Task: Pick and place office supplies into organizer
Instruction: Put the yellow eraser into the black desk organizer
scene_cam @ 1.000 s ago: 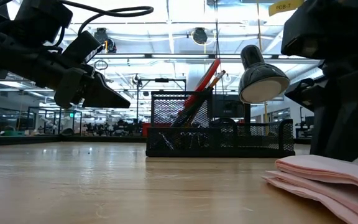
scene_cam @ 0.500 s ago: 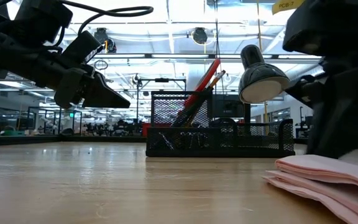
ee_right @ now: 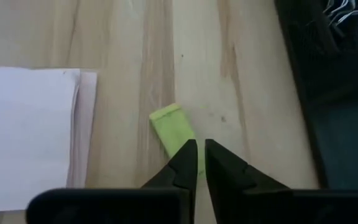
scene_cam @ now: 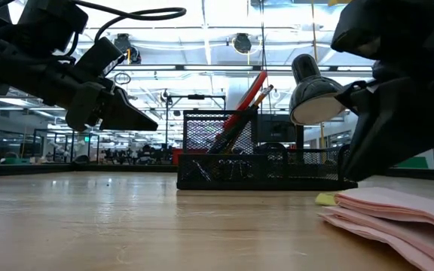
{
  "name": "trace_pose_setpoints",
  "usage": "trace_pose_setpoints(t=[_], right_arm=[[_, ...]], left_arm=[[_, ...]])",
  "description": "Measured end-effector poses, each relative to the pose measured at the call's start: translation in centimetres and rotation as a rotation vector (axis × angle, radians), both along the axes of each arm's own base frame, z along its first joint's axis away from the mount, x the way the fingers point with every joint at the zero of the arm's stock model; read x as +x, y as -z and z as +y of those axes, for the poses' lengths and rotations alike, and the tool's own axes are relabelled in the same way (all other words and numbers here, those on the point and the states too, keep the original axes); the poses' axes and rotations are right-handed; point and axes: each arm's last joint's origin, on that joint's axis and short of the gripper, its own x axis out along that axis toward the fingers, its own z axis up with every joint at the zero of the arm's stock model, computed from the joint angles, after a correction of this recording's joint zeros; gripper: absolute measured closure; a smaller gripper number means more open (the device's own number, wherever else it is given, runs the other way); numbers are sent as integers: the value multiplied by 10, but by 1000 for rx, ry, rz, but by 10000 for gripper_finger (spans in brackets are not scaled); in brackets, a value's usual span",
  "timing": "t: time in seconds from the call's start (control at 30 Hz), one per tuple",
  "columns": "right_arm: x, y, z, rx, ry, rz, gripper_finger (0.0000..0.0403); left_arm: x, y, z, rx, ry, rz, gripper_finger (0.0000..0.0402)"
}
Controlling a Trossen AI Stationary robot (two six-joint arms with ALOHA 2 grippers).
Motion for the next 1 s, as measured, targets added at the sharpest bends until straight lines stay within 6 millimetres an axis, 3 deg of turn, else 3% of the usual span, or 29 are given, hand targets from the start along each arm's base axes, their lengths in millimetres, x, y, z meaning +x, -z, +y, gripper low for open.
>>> trace_pose_setpoints(t=[0.33,0.53,0.8,1.0], right_arm=[[8,-9,6,51,-140,35,394],[5,-7,5,-19,-318,102,343],[18,-7,-14,-15,-367,116,255],[26,-6,-30,21,-417,141,235]], left_arm=[[0,0,0,0,0,0,371],[0,0,0,0,0,0,371],[0,0,0,0,0,0,371],[0,0,0,0,0,0,371]])
